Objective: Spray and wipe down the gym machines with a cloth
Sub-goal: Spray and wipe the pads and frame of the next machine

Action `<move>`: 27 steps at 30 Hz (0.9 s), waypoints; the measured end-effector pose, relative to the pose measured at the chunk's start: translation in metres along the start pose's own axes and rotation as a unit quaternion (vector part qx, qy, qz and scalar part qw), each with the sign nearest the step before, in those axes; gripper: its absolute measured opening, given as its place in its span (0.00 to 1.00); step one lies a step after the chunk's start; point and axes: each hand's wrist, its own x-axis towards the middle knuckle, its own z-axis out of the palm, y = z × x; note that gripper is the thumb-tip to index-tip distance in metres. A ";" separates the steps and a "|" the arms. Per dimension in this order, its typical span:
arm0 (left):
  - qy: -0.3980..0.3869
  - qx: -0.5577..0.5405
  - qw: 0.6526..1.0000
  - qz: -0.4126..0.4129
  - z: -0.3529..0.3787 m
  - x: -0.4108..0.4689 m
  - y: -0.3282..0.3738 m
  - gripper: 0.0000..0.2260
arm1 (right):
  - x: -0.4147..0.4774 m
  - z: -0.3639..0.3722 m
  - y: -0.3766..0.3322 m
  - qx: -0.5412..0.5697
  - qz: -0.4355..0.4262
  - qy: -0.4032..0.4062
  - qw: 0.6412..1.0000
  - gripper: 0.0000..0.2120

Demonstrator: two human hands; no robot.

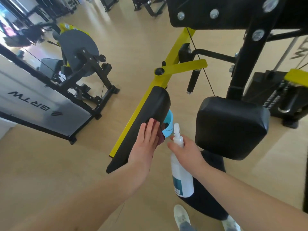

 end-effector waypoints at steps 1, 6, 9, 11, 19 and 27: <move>0.008 0.017 1.000 0.004 -0.005 0.014 -0.001 0.42 | 0.002 -0.002 -0.001 0.007 0.004 0.004 1.000 0.09; 0.028 0.097 0.995 0.020 -0.025 0.076 0.000 0.47 | 0.007 -0.016 0.001 0.018 0.029 0.030 0.999 0.14; 0.032 0.113 0.993 -0.007 -0.026 0.105 0.002 0.46 | 0.008 -0.021 0.004 0.022 0.049 0.041 0.998 0.17; 0.039 0.121 0.992 -0.016 -0.029 0.118 -0.001 0.46 | 0.008 -0.021 0.007 0.030 0.060 0.045 0.997 0.18; 0.063 0.091 0.993 -0.038 -0.038 0.118 -0.012 0.41 | -0.003 -0.014 0.009 0.018 0.068 0.045 0.997 0.18; 0.035 -0.045 0.998 -0.033 -0.018 0.021 -0.016 0.35 | -0.024 -0.007 0.002 -0.030 0.019 0.005 0.999 0.14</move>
